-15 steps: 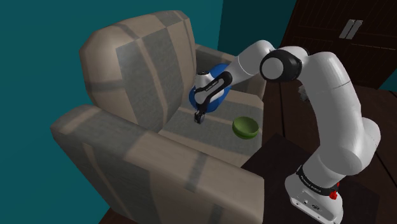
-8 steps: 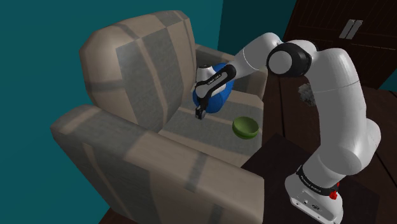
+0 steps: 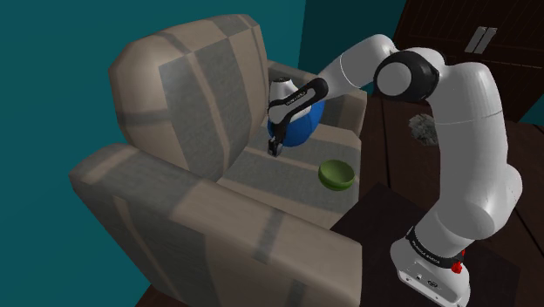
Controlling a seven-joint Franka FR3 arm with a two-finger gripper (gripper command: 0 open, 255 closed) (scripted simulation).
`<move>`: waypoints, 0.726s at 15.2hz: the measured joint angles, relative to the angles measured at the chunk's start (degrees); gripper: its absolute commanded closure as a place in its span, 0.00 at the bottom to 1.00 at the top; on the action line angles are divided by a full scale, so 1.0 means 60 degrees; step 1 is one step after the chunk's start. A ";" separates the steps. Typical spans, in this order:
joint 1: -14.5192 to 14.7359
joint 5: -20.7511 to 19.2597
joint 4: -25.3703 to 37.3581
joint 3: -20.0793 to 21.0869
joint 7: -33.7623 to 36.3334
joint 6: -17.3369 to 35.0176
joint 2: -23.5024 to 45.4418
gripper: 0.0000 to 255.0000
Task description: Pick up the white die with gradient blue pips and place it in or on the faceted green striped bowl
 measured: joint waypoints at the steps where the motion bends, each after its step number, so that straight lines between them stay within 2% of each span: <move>1: -0.0005 0.0001 -0.0062 -0.0003 0.0029 -0.0062 -0.0138 1.00; 6: -0.0051 0.0021 -0.0098 0.0014 0.0047 -0.0422 -0.0550 1.00; 9: -0.0267 0.0060 -0.0989 0.0028 -0.0183 -0.0057 -0.1057 1.00; 11: -0.0480 0.0095 -0.1957 0.0008 -0.0376 0.0313 -0.1648 1.00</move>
